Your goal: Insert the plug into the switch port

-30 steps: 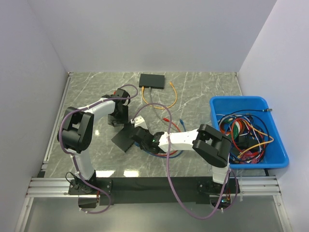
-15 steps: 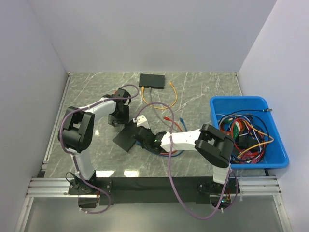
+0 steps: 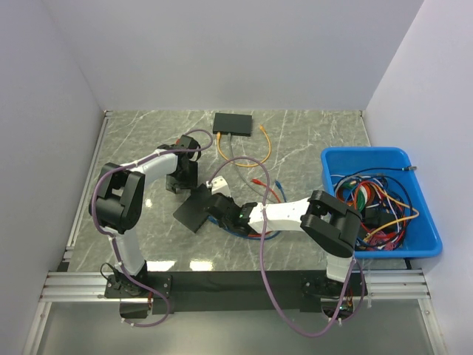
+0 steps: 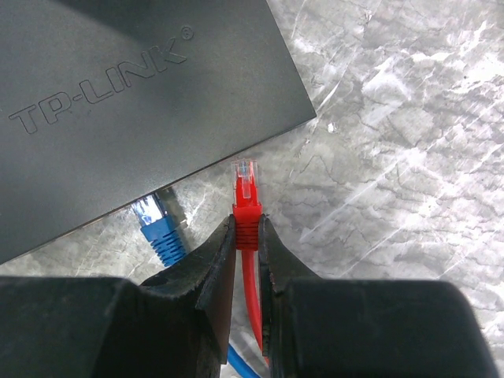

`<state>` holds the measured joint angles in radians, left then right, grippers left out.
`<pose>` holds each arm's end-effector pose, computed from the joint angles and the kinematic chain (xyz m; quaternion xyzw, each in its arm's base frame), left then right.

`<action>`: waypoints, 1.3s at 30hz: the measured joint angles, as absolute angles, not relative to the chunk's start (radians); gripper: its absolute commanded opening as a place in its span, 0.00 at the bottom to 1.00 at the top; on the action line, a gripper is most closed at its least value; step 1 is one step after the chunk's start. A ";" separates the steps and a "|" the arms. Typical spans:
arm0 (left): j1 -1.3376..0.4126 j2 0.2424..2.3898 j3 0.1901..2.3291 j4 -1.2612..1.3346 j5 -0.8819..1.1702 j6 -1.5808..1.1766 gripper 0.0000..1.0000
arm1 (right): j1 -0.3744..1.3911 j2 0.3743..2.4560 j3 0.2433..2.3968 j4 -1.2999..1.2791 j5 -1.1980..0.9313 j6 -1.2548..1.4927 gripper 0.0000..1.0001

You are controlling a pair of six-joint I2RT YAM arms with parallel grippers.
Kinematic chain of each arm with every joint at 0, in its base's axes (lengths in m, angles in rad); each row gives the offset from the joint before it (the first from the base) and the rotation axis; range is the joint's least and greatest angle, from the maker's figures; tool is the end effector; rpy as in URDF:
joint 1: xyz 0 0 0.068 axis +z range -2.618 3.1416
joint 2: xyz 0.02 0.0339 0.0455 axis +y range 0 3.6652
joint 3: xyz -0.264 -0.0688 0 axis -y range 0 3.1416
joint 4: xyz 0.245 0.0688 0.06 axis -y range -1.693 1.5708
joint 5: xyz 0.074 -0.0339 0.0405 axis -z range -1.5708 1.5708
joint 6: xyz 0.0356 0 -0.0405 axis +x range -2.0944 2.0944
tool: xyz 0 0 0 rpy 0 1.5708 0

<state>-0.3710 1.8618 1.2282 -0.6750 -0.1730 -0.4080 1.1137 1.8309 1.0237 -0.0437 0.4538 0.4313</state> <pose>0.3349 -0.1237 0.1644 -0.0296 0.9873 0.0298 0.1530 0.1775 0.3256 0.1534 -0.2305 0.8859 0.0887 0.3927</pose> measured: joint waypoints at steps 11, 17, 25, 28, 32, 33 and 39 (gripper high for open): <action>-0.371 1.862 1.228 -0.675 -0.170 -0.408 0.64 | 1.114 1.843 1.050 -0.068 0.451 0.429 0.00; -0.371 1.862 1.228 -0.674 -0.169 -0.407 0.63 | 1.114 1.860 1.063 -0.075 0.436 0.430 0.00; -0.371 1.863 1.229 -0.674 -0.166 -0.405 0.63 | 1.114 1.878 1.077 -0.076 0.426 0.430 0.00; -0.371 1.863 1.229 -0.674 -0.166 -0.405 0.63 | 1.114 1.884 1.085 -0.086 0.430 0.430 0.00; -0.371 1.863 1.229 -0.673 -0.167 -0.403 0.63 | 1.114 1.887 1.094 -0.098 0.433 0.421 0.00; -0.372 1.863 1.229 -0.673 -0.168 -0.403 0.63 | 1.114 1.887 1.094 -0.097 0.433 0.410 0.00; -0.392 1.863 1.230 -0.669 -0.202 -0.386 0.60 | 1.113 1.885 1.094 -0.095 0.433 0.327 0.00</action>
<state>-0.3923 1.8629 1.2297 -0.6685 -0.2024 -0.3859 1.1133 1.8854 1.0939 -0.0948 0.4332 0.3275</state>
